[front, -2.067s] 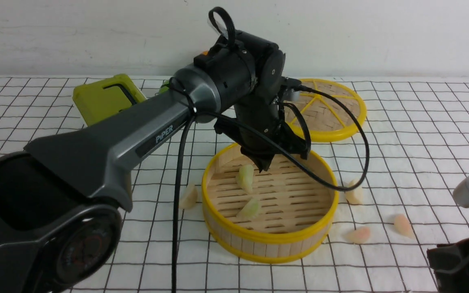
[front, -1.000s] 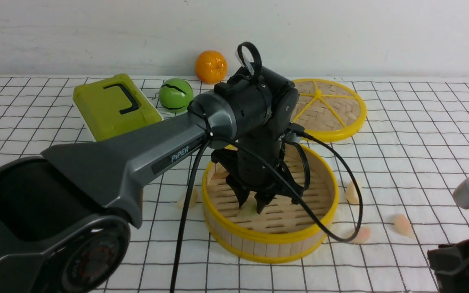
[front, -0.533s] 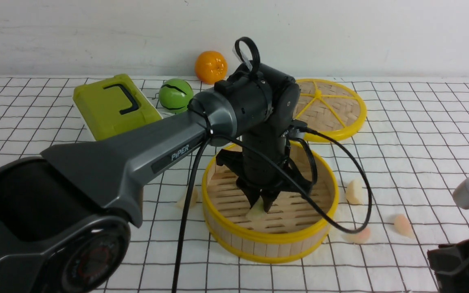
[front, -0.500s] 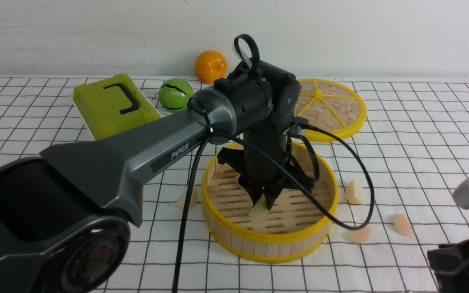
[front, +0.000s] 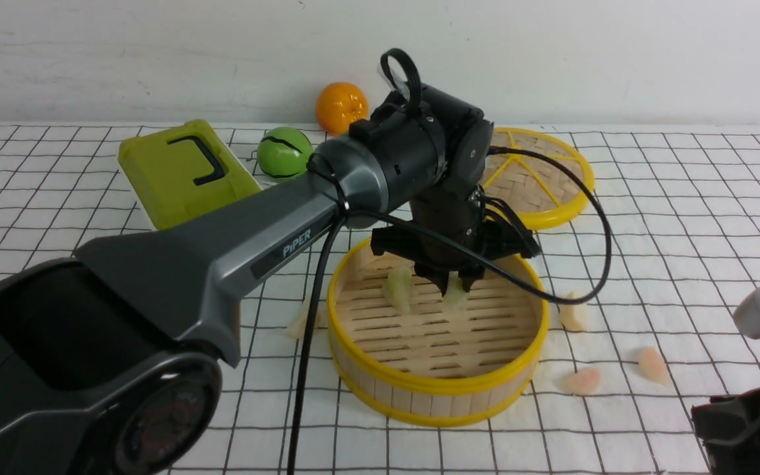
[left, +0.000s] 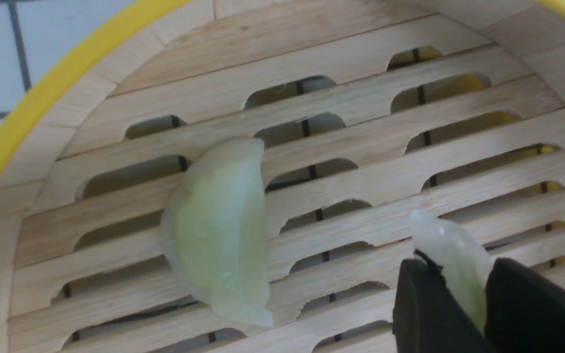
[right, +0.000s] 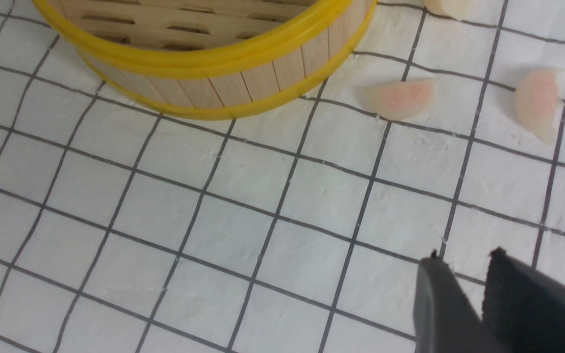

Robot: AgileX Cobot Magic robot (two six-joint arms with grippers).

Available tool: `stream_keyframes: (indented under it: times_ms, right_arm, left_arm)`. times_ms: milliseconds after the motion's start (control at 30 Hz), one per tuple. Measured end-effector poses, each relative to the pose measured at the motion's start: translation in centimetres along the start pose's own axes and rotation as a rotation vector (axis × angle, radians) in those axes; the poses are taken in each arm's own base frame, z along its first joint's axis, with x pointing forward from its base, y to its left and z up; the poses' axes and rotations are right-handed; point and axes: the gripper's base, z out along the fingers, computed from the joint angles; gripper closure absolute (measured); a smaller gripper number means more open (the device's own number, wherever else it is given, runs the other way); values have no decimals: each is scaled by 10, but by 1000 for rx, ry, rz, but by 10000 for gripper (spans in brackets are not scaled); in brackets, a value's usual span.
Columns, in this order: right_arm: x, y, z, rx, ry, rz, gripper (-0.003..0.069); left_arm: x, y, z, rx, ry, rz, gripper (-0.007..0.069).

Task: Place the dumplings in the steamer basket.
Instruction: Use the left arm to put the dumpling into the steamer

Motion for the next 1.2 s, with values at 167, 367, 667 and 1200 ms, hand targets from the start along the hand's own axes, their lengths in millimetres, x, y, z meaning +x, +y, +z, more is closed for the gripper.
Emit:
stream_keyframes:
  times_ms: [167, 367, 667, 1200]
  right_arm:
    - [0, 0, 0, 0, 0, 0, 510]
    - [0, 1, 0, -8, -1, 13, 510]
    - [0, 1, 0, -11, -1, 19, 510]
    - [0, 1, 0, -13, -2, 22, 503]
  left_arm:
    - [2, 3, 18, -37, 1, 14, 477]
    - [2, 4, 18, -47, -7, 21, 454]
    - [-2, 5, 18, -62, -50, -3, 375]
    - [-18, 7, -35, -121, -107, 93, 387]
